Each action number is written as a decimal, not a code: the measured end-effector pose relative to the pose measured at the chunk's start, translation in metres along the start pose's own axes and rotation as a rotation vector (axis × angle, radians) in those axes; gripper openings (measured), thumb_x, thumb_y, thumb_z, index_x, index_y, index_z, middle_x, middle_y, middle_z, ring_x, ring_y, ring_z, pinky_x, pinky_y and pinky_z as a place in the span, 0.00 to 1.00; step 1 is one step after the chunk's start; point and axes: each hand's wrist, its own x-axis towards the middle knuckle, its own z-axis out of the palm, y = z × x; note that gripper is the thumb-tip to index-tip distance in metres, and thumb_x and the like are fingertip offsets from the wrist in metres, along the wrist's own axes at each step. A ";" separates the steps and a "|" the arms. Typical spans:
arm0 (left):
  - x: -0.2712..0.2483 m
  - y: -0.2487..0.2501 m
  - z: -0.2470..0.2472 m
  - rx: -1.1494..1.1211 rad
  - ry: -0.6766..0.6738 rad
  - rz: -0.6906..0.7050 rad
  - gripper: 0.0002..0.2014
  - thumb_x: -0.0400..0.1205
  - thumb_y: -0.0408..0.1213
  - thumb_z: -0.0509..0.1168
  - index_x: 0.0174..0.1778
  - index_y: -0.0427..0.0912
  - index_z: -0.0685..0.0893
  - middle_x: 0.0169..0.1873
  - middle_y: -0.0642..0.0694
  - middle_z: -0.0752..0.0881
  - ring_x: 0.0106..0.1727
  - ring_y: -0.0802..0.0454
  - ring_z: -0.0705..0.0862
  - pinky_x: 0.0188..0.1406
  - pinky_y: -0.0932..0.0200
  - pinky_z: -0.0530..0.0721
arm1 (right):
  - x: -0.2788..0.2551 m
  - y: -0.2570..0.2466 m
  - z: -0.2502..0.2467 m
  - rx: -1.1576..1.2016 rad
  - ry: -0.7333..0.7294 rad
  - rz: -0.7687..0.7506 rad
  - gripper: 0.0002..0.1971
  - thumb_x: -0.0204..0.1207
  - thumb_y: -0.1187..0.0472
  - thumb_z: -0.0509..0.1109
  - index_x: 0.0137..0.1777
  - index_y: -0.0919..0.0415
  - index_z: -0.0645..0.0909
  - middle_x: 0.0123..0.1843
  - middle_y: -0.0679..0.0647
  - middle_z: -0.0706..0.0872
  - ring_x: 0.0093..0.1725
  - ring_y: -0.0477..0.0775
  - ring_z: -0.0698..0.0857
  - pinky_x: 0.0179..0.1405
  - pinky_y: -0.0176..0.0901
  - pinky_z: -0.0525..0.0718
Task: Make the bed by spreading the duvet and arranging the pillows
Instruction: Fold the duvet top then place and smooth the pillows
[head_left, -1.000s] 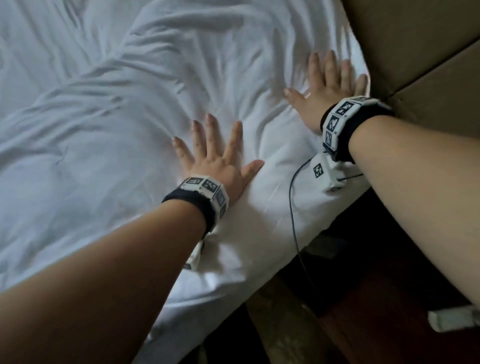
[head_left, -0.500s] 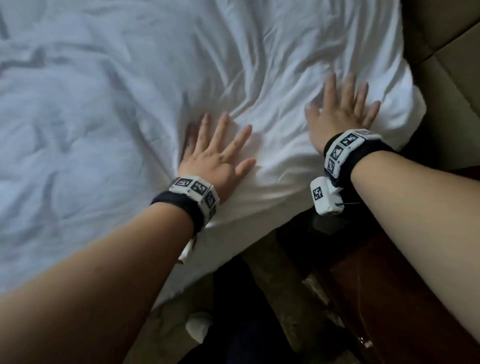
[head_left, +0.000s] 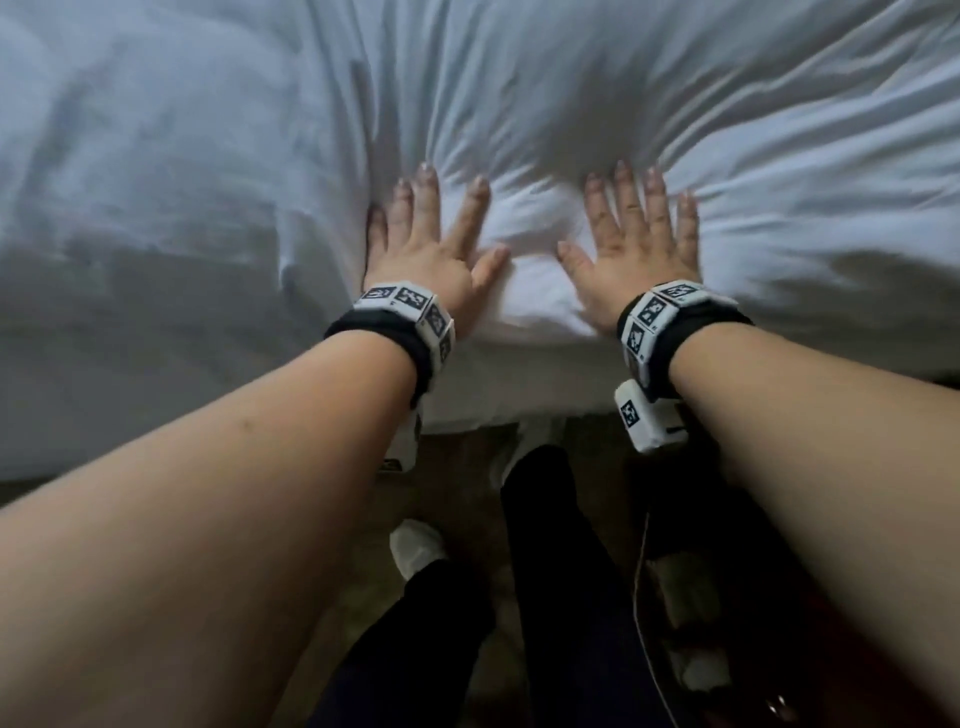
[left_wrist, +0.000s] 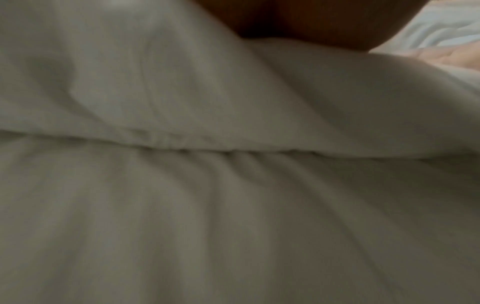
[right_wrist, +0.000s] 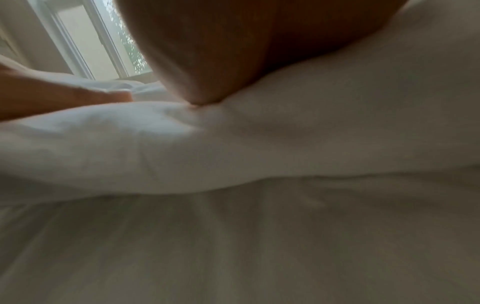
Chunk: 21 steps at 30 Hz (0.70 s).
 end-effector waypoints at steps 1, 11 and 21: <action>-0.004 0.003 0.004 -0.003 0.002 0.005 0.37 0.84 0.72 0.40 0.88 0.66 0.37 0.90 0.41 0.35 0.90 0.38 0.37 0.87 0.34 0.38 | -0.004 0.009 0.001 -0.021 -0.010 0.001 0.39 0.81 0.29 0.36 0.89 0.43 0.33 0.90 0.47 0.32 0.88 0.56 0.32 0.85 0.66 0.33; -0.002 0.072 0.041 0.009 0.136 -0.027 0.46 0.83 0.74 0.39 0.90 0.50 0.35 0.89 0.34 0.34 0.89 0.34 0.33 0.85 0.28 0.36 | -0.011 0.126 0.008 -0.089 0.018 0.000 0.40 0.82 0.27 0.37 0.89 0.44 0.34 0.90 0.50 0.33 0.89 0.57 0.34 0.86 0.60 0.33; 0.074 0.287 0.059 0.004 0.122 0.253 0.36 0.85 0.71 0.41 0.88 0.67 0.38 0.88 0.36 0.33 0.88 0.28 0.32 0.85 0.27 0.36 | -0.022 0.391 0.023 -0.030 0.058 0.379 0.40 0.81 0.28 0.35 0.89 0.45 0.36 0.91 0.47 0.36 0.89 0.56 0.37 0.85 0.69 0.37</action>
